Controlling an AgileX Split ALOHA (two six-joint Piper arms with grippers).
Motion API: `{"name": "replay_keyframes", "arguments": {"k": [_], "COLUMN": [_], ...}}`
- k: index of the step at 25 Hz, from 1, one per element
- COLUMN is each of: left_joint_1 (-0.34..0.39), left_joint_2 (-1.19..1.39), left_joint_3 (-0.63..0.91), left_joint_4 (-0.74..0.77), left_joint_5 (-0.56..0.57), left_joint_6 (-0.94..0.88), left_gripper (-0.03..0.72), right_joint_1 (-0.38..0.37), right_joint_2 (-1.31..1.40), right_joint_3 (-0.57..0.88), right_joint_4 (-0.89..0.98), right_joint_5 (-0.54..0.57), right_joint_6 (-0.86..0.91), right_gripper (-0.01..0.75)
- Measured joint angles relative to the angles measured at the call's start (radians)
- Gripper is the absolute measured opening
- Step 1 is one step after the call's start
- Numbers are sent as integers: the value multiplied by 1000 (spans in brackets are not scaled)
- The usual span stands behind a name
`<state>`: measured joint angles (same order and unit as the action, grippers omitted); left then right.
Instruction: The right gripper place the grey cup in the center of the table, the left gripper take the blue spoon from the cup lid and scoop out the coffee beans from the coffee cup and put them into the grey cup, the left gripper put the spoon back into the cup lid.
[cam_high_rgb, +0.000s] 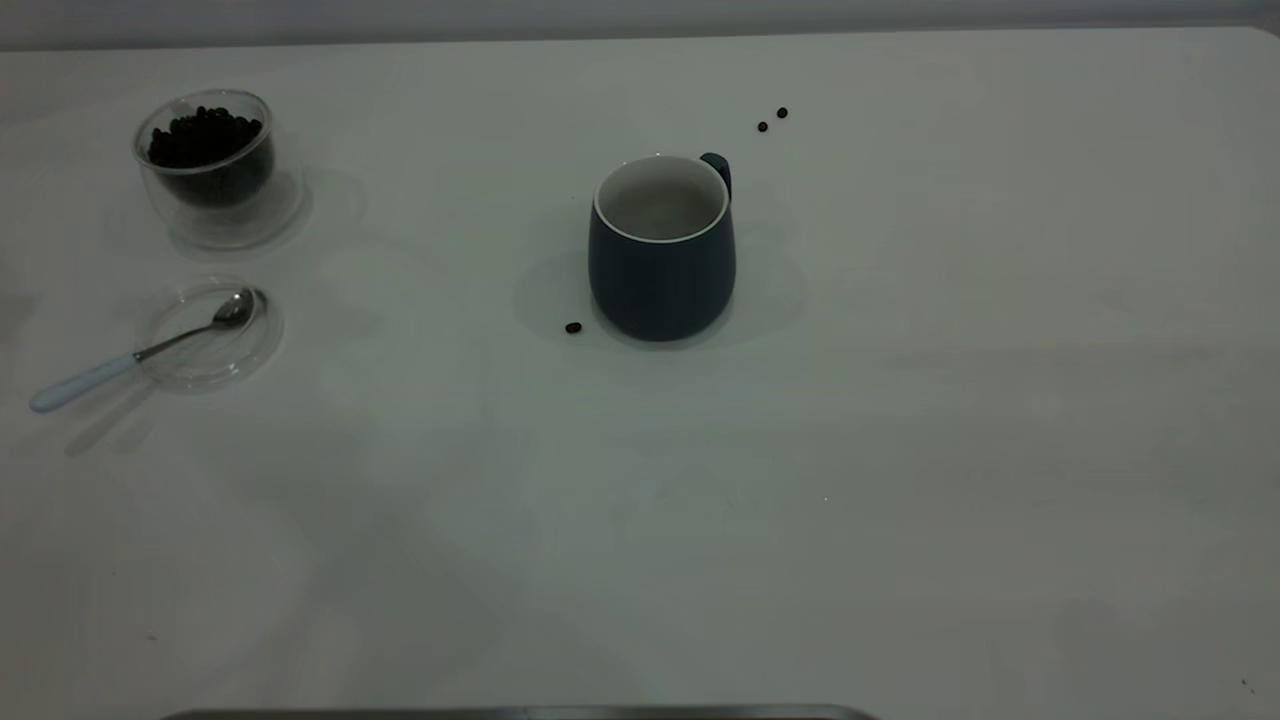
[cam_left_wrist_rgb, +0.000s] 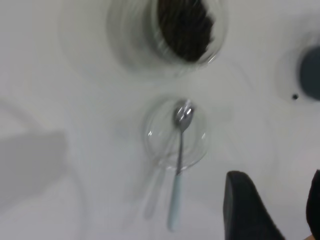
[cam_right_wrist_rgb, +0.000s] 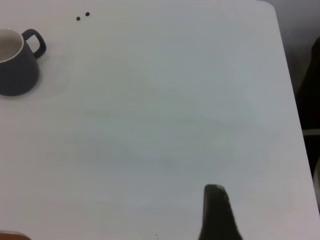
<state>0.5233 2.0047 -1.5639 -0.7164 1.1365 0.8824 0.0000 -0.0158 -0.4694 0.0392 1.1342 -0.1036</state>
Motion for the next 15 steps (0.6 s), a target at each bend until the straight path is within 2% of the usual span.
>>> {"name": "replay_keyframes", "arguments": {"k": [7, 15], "left_joint_1": [-129, -327], "left_joint_2": [-195, -461], "left_joint_3": [-70, -43], "left_joint_4": [39, 327], "left_joint_5": [29, 29], "left_joint_6": [-224, -533], "left_gripper": [374, 374], "right_joint_1": [0, 0], "right_joint_2": [0, 0], "right_joint_3": [0, 0], "right_joint_4": [0, 0], "right_joint_5": [0, 0], "right_joint_6": [0, 0], "right_gripper": [461, 461]}}
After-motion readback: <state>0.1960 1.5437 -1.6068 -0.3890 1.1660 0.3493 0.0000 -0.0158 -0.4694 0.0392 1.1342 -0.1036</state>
